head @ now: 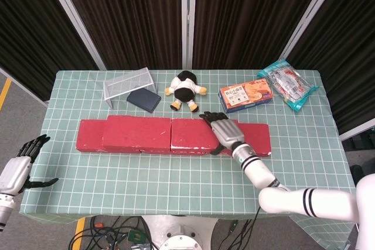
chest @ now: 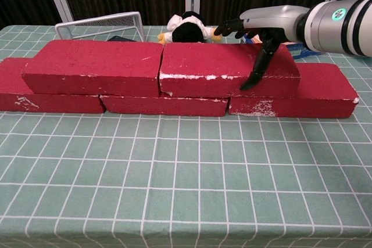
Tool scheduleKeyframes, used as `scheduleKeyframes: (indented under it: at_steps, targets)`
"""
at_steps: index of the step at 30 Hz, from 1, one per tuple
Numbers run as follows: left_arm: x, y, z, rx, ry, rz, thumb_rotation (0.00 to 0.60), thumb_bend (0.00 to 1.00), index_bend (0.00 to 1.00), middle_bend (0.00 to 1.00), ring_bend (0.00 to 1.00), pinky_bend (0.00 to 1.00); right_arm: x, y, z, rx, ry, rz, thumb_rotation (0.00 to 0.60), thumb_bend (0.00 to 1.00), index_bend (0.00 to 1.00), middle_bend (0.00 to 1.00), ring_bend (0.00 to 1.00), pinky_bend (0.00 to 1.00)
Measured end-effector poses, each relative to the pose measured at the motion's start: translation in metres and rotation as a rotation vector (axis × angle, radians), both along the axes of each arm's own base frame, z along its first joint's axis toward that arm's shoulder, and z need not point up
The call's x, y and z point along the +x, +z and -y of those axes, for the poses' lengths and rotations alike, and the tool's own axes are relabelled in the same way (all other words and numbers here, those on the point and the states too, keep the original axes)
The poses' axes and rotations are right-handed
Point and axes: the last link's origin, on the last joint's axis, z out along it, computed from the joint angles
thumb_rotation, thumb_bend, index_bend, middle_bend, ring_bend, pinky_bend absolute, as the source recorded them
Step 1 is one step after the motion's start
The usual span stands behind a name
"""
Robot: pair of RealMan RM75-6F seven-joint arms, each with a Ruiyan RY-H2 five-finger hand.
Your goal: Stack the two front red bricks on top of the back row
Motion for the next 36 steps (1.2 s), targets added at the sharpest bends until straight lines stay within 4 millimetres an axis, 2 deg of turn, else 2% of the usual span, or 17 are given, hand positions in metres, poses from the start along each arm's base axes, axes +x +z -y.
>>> scheduleKeyframes:
  at_steps: [8, 15, 18, 21, 22, 26, 28, 31, 36]
  targets:
    - [0.003, 0.005, 0.0, 0.027, -0.006, 0.001, 0.6, 0.0, 0.05, 0.0, 0.0, 0.0, -0.008, 0.044, -0.017, -0.073, 0.062, 0.001, 0.6, 0.0, 0.0, 0.0, 0.0, 0.0]
    - [0.008, 0.011, 0.0, 0.076, -0.05, -0.059, 0.6, 0.0, 0.05, 0.0, 0.0, 0.0, -0.034, 0.083, -0.038, -0.248, 0.164, 0.029, 0.6, 0.0, 0.0, 0.0, 0.0, 0.0]
    - [0.014, 0.014, 0.0, 0.109, -0.08, -0.097, 0.6, 0.0, 0.05, 0.0, 0.0, 0.0, -0.061, 0.099, -0.053, -0.347, 0.224, 0.045, 0.6, 0.0, 0.0, 0.0, 0.0, 0.0]
    - [0.019, 0.015, 0.0, 0.121, -0.089, -0.103, 0.6, 0.0, 0.05, 0.0, 0.0, 0.0, -0.106, 0.117, -0.08, -0.452, 0.246, 0.02, 0.6, 0.0, 0.0, 0.0, 0.0, 0.0]
    - [0.019, 0.016, -0.001, 0.124, -0.091, -0.112, 0.6, 0.0, 0.05, 0.0, 0.0, 0.0, -0.126, 0.124, -0.093, -0.49, 0.238, 0.002, 0.6, 0.0, 0.0, 0.0, 0.0, 0.0]
    - [0.021, 0.017, 0.001, 0.144, -0.104, -0.201, 0.6, 0.0, 0.05, 0.0, 0.0, 0.0, -0.179, 0.139, -0.139, -0.569, 0.192, -0.068, 0.6, 0.0, 0.0, 0.0, 0.0, 0.0]
    - [0.021, 0.017, 0.003, 0.149, -0.105, -0.241, 0.6, 0.0, 0.05, 0.0, 0.0, 0.0, -0.196, 0.139, -0.16, -0.575, 0.159, -0.098, 0.6, 0.0, 0.0, 0.0, 0.0, 0.0]
    - [0.019, 0.017, 0.01, 0.161, -0.102, -0.296, 0.6, 0.0, 0.05, 0.0, 0.0, 0.0, -0.209, 0.135, -0.177, -0.561, 0.114, -0.125, 0.6, 0.0, 0.0, 0.0, 0.0, 0.0]
    - [0.015, 0.021, 0.022, 0.198, -0.097, -0.342, 0.6, 0.0, 0.05, 0.0, 0.0, 0.0, -0.214, 0.129, -0.18, -0.544, 0.092, -0.137, 0.6, 0.0, 0.0, 0.0, 0.0, 0.0]
